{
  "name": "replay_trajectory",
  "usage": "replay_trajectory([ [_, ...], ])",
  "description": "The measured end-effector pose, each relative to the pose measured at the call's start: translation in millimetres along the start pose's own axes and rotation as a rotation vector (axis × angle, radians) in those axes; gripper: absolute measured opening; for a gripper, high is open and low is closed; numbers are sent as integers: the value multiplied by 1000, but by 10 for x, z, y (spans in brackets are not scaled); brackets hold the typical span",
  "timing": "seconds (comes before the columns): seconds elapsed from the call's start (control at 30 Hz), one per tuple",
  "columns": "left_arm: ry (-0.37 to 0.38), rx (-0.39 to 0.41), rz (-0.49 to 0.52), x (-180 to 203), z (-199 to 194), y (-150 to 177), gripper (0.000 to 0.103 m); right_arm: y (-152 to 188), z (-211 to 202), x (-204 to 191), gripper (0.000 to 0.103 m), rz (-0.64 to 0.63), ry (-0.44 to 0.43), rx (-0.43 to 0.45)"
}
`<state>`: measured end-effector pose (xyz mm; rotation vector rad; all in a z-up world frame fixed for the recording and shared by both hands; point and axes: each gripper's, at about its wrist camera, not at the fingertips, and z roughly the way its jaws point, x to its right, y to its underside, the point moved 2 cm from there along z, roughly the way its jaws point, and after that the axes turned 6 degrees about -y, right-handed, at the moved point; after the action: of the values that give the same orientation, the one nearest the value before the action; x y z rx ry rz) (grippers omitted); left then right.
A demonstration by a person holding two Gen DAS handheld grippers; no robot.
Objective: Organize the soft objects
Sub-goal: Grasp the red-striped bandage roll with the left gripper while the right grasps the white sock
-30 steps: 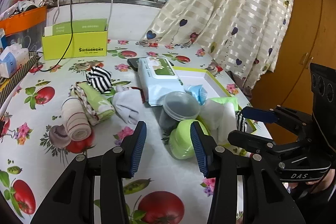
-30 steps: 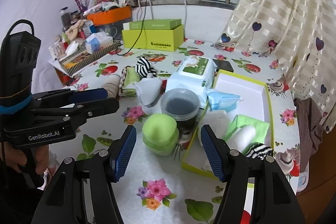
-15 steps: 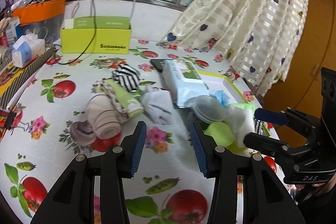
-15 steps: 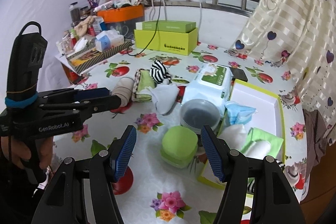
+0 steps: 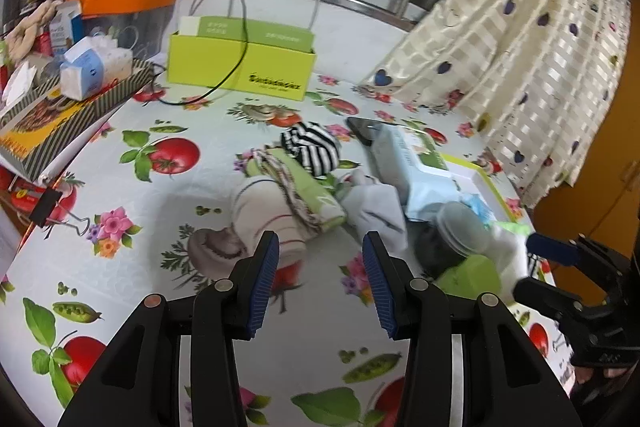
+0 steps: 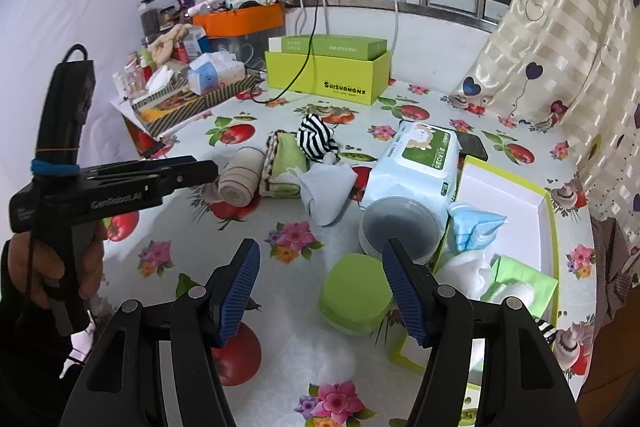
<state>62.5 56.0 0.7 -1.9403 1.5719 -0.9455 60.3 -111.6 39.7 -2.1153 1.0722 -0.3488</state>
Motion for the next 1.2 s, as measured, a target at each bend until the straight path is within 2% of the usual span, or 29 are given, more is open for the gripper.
replay_trajectory([
  [0.2, -57, -20, -42, -135, 226, -53, 45, -8, 59, 45, 64, 5, -3, -8],
  [0.6, -97, -80, -81, -251, 649, -59, 48, -215, 336, 68, 64, -21, -8, -39],
  [0.7, -111, -97, -83, -286, 715, -42, 48, -279, 507, 53, 64, -31, -6, -72],
  [0.77, -94, -107, -83, -292, 761, -26, 48, -316, 620, 57, 64, -34, -5, -96],
  [1.2, -76, -64, -52, -296, 785, -8, 48, -502, 1264, 68, 64, -83, 58, -245],
])
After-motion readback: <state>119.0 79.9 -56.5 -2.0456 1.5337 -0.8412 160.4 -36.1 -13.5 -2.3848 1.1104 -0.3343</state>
